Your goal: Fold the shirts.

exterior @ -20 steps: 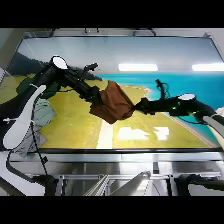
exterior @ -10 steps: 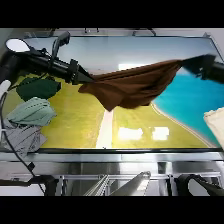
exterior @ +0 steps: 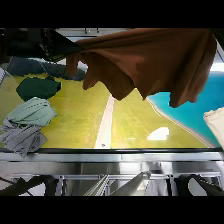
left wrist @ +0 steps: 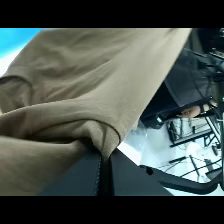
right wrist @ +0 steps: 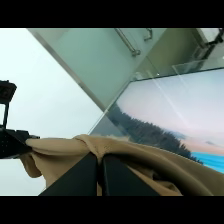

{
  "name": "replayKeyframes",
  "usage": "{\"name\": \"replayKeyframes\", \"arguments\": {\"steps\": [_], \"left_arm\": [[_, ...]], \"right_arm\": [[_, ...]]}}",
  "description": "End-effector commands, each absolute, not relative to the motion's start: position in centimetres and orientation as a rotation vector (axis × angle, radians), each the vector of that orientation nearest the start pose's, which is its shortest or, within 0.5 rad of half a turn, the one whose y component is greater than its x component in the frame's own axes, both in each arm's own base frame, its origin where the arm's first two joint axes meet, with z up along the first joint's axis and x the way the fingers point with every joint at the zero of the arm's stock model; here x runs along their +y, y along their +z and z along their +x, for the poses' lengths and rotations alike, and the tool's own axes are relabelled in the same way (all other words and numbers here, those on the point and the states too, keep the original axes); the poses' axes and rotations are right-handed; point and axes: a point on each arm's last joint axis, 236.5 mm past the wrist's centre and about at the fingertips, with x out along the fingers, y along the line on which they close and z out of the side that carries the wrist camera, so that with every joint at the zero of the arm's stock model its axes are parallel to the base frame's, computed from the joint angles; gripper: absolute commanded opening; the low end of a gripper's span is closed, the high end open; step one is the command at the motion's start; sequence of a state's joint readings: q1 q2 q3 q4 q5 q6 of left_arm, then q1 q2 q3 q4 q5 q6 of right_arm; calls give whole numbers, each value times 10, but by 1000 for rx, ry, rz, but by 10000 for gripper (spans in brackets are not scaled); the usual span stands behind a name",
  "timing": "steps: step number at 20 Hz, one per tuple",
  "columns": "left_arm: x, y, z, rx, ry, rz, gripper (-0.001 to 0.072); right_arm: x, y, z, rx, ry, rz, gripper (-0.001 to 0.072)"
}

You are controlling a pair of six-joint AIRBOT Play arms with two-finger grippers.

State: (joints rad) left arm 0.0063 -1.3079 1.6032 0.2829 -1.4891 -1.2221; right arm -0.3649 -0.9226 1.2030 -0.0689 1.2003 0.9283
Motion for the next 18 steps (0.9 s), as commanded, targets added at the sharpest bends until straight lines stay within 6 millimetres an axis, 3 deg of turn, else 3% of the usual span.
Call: {"name": "replayKeyframes", "arguments": {"steps": [1,4,6,9,11,16,17,18], "left_arm": [[-225,323,330,728,-1205,-546,23],[-225,332,314,725,-1220,-524,23],[-222,320,309,766,-1201,-472,22],[-205,269,321,923,-1052,-416,23],[-201,236,327,1008,-1016,-441,24],[-201,145,355,1186,-992,-544,22],[-200,127,365,1198,-984,-555,22],[-200,112,372,1211,-986,-557,25]], "right_arm": [[117,355,332,258,920,608,19],[124,354,321,279,965,596,20],[122,341,326,315,933,565,20],[120,311,341,402,905,549,20],[129,286,354,481,925,567,20],[159,176,403,754,890,573,21],[159,157,416,781,864,600,113],[154,140,430,797,827,626,376]]}}
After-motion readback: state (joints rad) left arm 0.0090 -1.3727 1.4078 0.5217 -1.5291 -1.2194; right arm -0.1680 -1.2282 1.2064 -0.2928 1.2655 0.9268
